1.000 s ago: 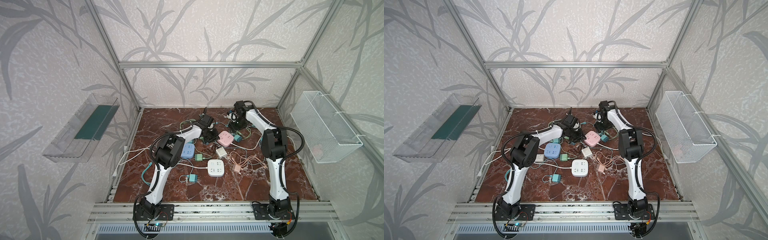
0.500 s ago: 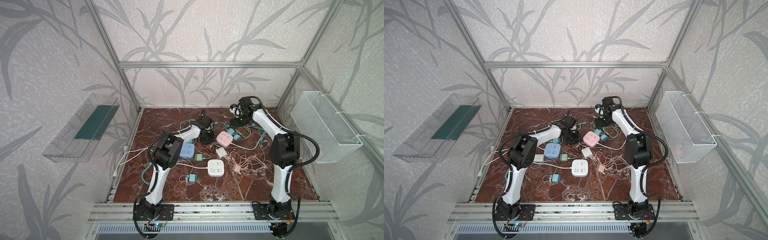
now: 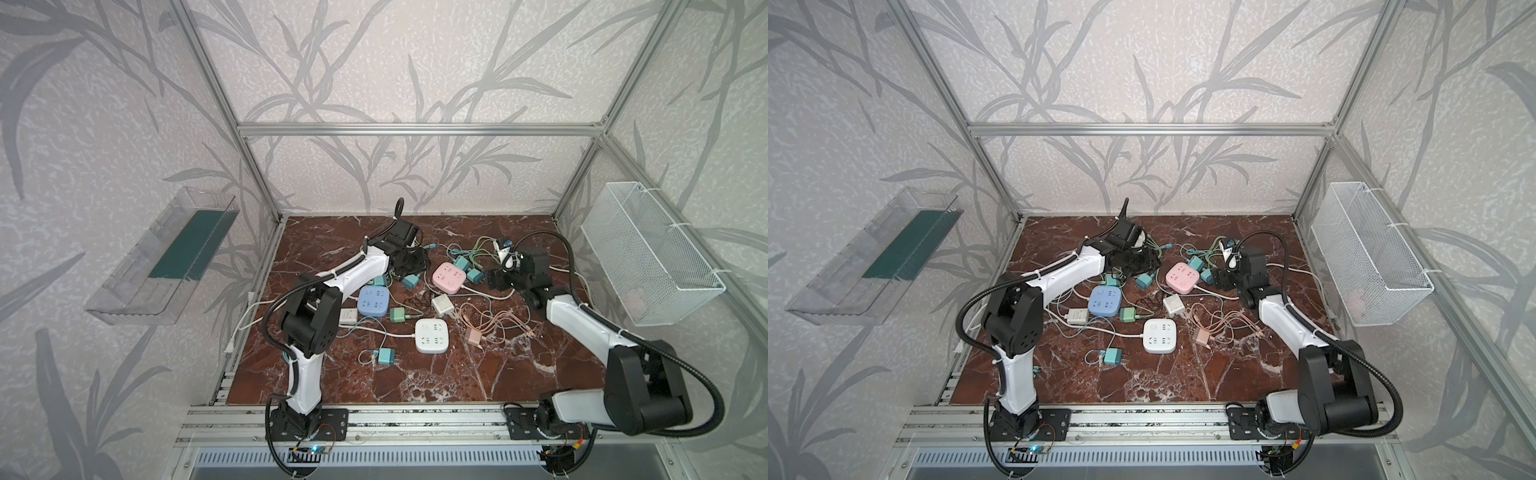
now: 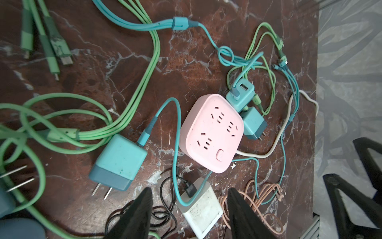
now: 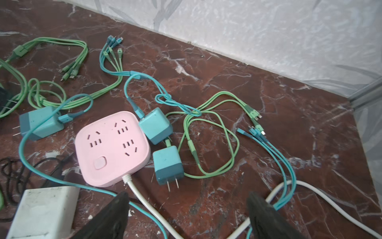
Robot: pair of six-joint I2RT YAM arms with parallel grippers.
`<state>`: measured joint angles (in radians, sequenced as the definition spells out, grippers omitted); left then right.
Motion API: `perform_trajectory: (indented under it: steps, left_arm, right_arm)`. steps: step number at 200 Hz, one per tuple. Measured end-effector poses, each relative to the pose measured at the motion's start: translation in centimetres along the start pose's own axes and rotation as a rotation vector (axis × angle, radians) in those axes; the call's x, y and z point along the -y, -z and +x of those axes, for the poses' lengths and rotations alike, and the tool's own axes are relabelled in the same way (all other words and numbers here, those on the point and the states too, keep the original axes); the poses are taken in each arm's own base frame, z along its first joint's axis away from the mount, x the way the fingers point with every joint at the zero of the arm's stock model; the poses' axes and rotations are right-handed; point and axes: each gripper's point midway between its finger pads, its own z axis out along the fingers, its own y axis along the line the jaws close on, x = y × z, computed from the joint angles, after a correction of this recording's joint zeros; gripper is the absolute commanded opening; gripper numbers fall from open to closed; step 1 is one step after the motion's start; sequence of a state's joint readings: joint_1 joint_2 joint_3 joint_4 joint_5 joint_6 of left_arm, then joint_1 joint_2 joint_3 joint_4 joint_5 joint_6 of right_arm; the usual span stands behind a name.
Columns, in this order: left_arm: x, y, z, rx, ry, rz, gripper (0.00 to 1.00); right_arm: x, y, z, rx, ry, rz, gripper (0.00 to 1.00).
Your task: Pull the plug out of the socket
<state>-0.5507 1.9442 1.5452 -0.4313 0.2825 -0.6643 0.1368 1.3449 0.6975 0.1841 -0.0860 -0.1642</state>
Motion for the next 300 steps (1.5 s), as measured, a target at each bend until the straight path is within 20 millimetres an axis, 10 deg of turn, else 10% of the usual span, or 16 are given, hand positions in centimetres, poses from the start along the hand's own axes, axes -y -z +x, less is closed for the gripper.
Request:
perform_trajectory:
  steps: [53, 91, 164, 235, 300]
  left_arm:
    - [-0.9, 2.2, -0.9, 0.1, -0.045, -0.046, 0.72]
    - [-1.6, 4.5, -1.4, 0.184, -0.082, -0.087, 0.79]
    - [-5.9, 12.9, -2.5, 0.446, -0.166, -0.308, 0.96]
    - [-19.2, 19.5, 0.1, 0.542, -0.126, -0.687, 1.0]
    - [-29.5, 20.1, 2.3, 0.55, -0.04, -0.859, 1.0]
  right_arm:
    - [2.1, 0.2, 4.5, 0.054, -0.064, 0.11, 0.9]
    - [2.6, -0.2, 3.7, 0.137, -0.092, 0.127, 0.91]
    - [2.4, -1.9, 9.0, 0.117, -0.122, 0.152, 1.0]
    - [2.9, -2.2, 6.4, 0.178, -0.12, 0.16, 0.99]
    - [2.9, -2.2, 6.4, 0.177, -0.12, 0.16, 0.99]
